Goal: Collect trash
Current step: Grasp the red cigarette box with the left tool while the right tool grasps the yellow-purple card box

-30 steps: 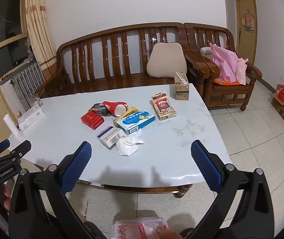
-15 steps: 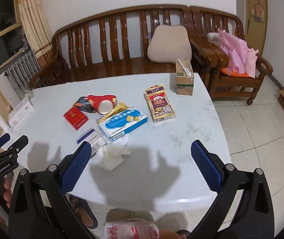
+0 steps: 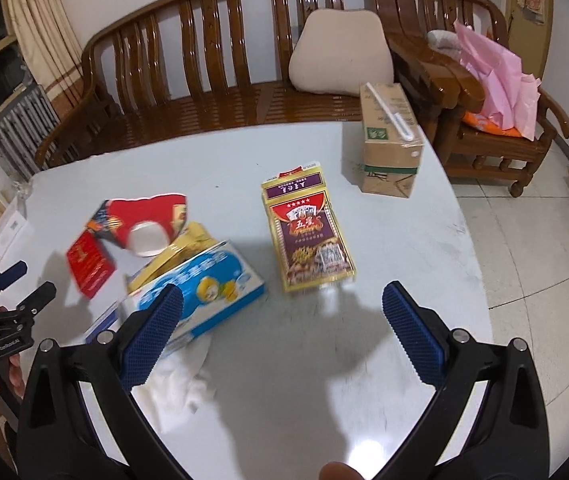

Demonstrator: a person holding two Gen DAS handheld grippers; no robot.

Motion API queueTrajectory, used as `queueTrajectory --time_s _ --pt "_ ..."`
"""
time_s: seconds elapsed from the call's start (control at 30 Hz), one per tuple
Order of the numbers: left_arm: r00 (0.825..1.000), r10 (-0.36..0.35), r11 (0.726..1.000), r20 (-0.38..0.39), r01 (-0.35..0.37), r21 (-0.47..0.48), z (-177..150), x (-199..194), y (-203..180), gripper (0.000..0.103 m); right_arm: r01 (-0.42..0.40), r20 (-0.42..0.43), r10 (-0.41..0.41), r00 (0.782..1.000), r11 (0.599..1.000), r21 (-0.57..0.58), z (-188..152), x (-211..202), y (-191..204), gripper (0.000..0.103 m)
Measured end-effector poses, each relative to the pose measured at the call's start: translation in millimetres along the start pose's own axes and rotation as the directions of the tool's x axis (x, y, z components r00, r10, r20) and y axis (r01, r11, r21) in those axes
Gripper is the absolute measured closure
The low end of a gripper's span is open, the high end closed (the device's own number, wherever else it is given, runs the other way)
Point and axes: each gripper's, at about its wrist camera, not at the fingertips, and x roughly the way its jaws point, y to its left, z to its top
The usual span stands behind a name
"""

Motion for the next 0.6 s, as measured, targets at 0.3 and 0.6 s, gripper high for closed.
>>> queueTrajectory --time_s 0.3,0.6 --pt "0.998 -0.046 0.998 -0.035 0.048 0.048 9.4 40.8 1.3 0.007 0.039 -0.082 -0.039 0.996 0.999 -0.002 31.4 65.7 -5.5 0.005" --pt "0.995 -0.066 0.996 -0.073 0.07 0.053 10.3 65.8 8.2 0.007 0.03 -0.182 -0.03 0.983 1.0 -0.005 39.0 105.9 -15.4 0.005"
